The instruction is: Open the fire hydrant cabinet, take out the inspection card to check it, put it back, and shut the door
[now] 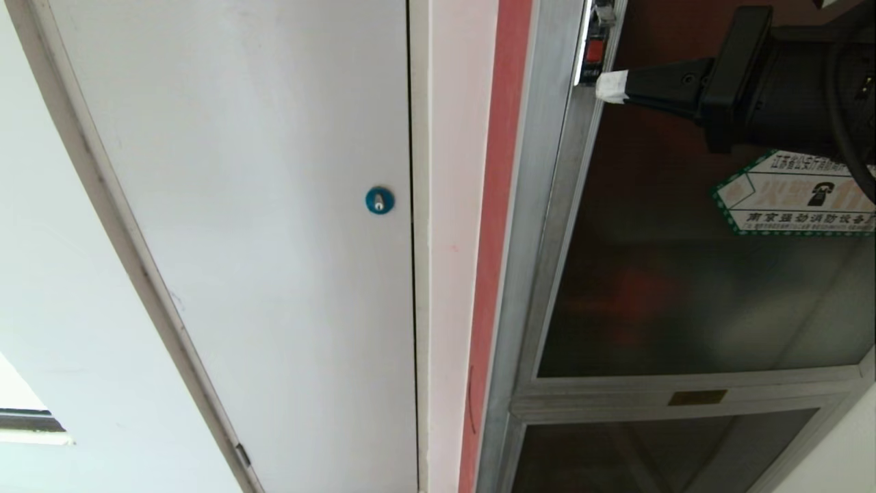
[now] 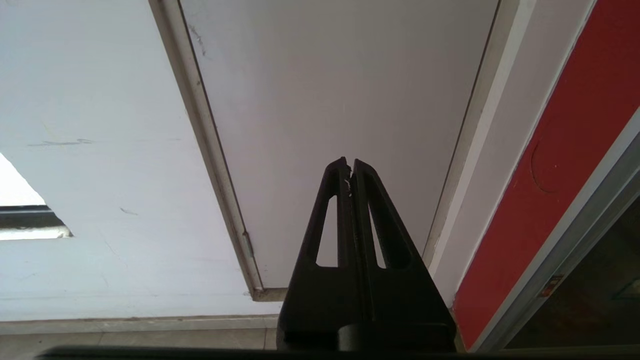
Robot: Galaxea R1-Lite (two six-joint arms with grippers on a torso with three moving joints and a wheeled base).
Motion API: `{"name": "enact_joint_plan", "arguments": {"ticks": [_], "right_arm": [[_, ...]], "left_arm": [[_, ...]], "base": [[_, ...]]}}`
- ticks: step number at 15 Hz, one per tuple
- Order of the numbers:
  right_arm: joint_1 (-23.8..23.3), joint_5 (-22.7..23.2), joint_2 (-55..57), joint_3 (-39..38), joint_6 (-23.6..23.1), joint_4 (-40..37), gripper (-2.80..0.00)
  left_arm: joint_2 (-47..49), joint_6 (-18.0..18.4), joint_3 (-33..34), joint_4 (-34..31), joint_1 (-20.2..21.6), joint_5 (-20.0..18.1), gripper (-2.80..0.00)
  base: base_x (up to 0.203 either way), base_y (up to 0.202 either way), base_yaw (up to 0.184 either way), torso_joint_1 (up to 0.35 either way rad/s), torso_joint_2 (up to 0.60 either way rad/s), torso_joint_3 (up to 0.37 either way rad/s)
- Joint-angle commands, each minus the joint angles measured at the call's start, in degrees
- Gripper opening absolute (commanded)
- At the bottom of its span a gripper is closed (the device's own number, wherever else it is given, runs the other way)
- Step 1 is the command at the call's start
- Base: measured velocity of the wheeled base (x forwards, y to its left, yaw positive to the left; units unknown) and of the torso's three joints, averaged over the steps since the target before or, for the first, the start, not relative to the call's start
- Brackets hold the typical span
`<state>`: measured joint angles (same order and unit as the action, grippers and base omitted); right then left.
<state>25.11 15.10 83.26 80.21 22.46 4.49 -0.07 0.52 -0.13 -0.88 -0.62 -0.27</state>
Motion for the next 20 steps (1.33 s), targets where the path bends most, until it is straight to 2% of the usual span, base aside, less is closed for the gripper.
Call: {"name": "enact_joint_plan", "arguments": {"ticks": [1,3,5,8,9,11,14,20], "right_arm": [[5.5,-7.8,-3.3,-2.2,-0.3,0.1,-2.80],[8.1,-13.9,-4.0,-3.0,-1.1,0.2,-2.80],[11.0,-21.5,-3.4,-6.6,-5.0,3.5,-2.80],[14.0,-31.1,0.8,-13.7,-17.1,22.8,-2.80],[15.3,-34.3,2.3,-15.4,-21.0,27.0,-2.80],[16.4,-39.7,5.1,-16.7,-25.3,35.3,-2.80],[16.5,-41.4,5.9,-18.4,-30.3,40.6,-2.80],[16.4,-42.7,5.9,-18.3,-33.2,44.2,-2.80]], "left_arm": [[0.1,0.0,0.0,0.0,0.0,0.0,-2.80],[0.1,0.0,0.0,0.0,0.0,-0.1,-2.80],[0.1,0.0,0.0,0.0,0.0,0.0,-2.80],[0.1,0.0,0.0,0.0,0.0,0.0,-2.80],[0.1,0.0,0.0,0.0,0.0,0.0,-2.80],[0.1,0.0,0.0,0.0,0.0,-0.1,-2.80],[0.1,0.0,0.0,0.0,0.0,-0.1,-2.80],[0.1,0.0,0.0,0.0,0.0,-0.1,-2.80]], "base": [[0.000,0.000,0.000,0.000,0.00,0.000],[0.000,0.000,0.000,0.000,0.00,0.000],[0.000,0.000,0.000,0.000,0.00,0.000],[0.000,0.000,0.000,0.000,0.00,0.000],[0.000,0.000,0.000,0.000,0.00,0.000],[0.000,0.000,0.000,0.000,0.00,0.000],[0.000,0.000,0.000,0.000,0.00,0.000],[0.000,0.000,0.000,0.000,0.00,0.000]]}}
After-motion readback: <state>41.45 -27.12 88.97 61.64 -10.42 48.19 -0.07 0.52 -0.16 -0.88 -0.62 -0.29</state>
